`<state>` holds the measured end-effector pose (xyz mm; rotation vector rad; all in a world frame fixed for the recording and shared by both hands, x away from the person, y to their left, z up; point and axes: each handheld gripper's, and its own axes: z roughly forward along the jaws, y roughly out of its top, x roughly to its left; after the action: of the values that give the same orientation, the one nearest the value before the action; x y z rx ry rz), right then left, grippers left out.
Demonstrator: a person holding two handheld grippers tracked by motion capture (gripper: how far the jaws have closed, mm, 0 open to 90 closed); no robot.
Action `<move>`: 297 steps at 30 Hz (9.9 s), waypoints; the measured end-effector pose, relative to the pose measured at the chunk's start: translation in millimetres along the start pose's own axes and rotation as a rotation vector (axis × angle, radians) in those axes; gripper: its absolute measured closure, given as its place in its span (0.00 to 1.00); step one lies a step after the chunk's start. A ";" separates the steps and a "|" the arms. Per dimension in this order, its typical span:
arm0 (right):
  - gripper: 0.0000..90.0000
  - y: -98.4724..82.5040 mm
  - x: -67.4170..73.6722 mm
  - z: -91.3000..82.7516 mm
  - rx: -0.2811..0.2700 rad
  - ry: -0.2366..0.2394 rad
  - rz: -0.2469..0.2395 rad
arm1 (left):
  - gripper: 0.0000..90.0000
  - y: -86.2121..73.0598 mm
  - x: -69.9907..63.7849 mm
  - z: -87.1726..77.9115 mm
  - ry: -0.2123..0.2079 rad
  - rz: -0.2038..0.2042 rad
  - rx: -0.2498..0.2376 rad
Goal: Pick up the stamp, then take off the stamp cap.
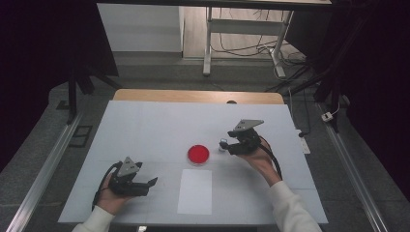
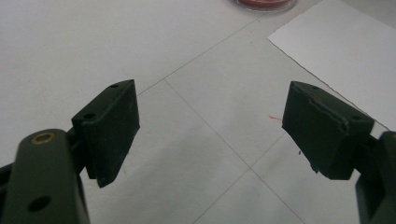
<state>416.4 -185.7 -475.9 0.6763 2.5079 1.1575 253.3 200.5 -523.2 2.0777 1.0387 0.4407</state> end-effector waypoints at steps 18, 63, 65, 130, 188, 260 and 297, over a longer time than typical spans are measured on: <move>0.62 -3.3 -1.8 17.9 0.044 -0.004 -0.042 | 0.21 -1.1 -0.2 1.5 0.005 0.002 0.008; 0.83 -3.7 4.1 -8.5 -0.087 -0.007 -0.014 | 0.21 -3.4 0.4 1.7 0.011 0.002 0.012; 0.83 -3.6 5.4 -13.3 -0.095 -0.011 -0.008 | 0.21 -3.4 0.2 1.8 0.012 0.002 0.013; 0.83 -23.1 72.3 -72.4 -0.257 0.090 0.028 | 0.21 -2.4 -2.2 0.5 0.037 0.002 -0.011; 0.83 -25.4 90.2 -57.6 -0.280 0.150 0.067 | 0.21 19.7 -27.6 10.0 -0.024 0.060 -0.051; 0.83 -22.0 102.5 -44.6 -0.278 0.140 0.086 | 0.21 79.1 -88.2 64.9 -0.139 0.178 -0.065; 0.83 -23.1 103.6 -41.1 -0.311 0.156 0.176 | 0.32 92.0 -112.6 85.7 -0.092 0.240 -0.092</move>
<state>303.6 -169.9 -475.0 0.7574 2.3469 1.6788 283.9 35.3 -506.5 2.1272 0.7051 0.4968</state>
